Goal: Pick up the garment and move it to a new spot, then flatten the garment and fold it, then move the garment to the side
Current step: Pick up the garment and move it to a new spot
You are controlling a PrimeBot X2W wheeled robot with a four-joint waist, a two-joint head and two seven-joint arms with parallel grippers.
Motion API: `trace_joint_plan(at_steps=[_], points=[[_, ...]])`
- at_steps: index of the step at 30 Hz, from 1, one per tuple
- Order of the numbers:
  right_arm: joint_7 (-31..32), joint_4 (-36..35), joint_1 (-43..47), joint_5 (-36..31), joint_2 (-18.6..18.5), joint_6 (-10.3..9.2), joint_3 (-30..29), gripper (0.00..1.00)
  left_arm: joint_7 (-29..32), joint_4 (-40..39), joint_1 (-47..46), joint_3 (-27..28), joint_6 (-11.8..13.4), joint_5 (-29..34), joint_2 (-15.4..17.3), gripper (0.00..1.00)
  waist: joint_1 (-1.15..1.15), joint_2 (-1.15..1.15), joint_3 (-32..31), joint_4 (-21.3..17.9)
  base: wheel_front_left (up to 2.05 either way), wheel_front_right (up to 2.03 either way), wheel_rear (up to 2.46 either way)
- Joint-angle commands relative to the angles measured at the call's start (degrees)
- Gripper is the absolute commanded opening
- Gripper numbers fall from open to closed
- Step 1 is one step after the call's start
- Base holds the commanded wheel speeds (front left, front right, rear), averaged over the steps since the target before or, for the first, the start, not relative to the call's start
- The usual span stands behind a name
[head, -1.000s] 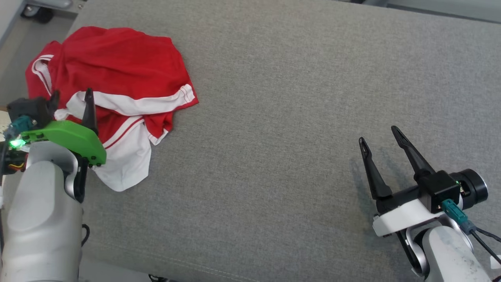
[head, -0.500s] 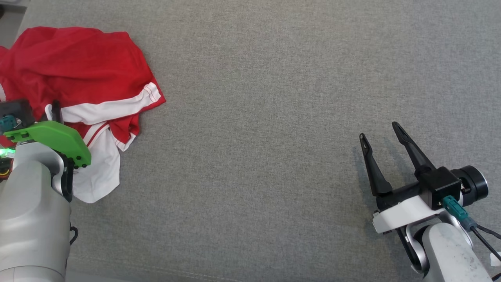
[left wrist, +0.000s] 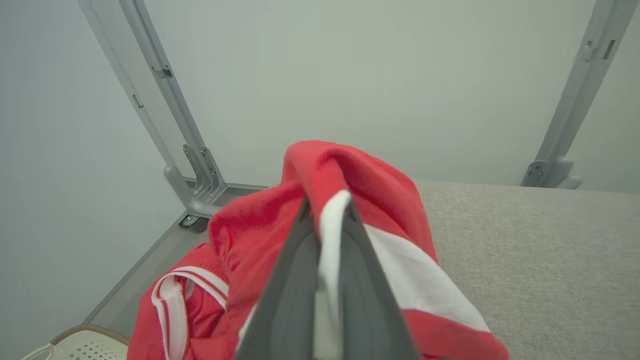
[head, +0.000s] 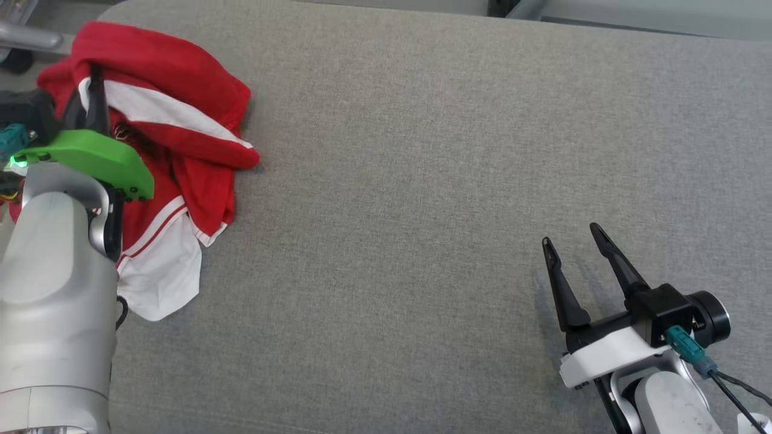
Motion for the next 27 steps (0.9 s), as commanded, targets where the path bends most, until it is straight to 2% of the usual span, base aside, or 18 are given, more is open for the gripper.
trace_joint_plan(at_steps=[1, 7, 20, 24, 27], points=[[-0.18, 0.03, 1.06, 0.40, 0.44, -0.04, -0.20, 1.00, 0.59, -1.82, -0.90, -0.73, -0.29, -0.18, -0.38, 0.00, 0.00, 0.00, -2.63, -1.48, 0.00, 0.00, 0.00], [-0.18, -0.03, 2.44, 0.85, 1.64, -0.04, -0.92, 1.00, 6.68, -14.45, 1.17, -4.57, -0.97, -2.07, -1.70, 0.00, 0.00, 0.00, -6.84, -5.54, 0.00, 0.00, 0.00], [-0.18, -0.85, 4.63, 1.44, 2.59, -0.04, -3.08, 1.00, 28.14, -56.63, 14.26, -17.55, -1.10, -11.79, -5.61, 0.00, 0.00, 0.00, -8.69, -15.81, 0.00, 0.00, 0.00], [-0.18, -1.01, 4.32, 1.77, 2.63, -0.04, -3.20, 1.00, 31.87, -62.64, 17.39, -22.18, -0.79, -12.41, -6.92, 0.00, 0.00, 0.00, -8.09, -18.71, 0.00, 0.00, 0.00], [-0.18, -1.06, 4.05, 2.52, 2.66, -0.04, -3.07, 1.00, 33.00, -62.24, 19.29, -25.34, -0.24, -12.47, -7.94, 0.00, 0.00, 0.00, -7.60, -20.52, 0.00, 0.00, 0.00]])
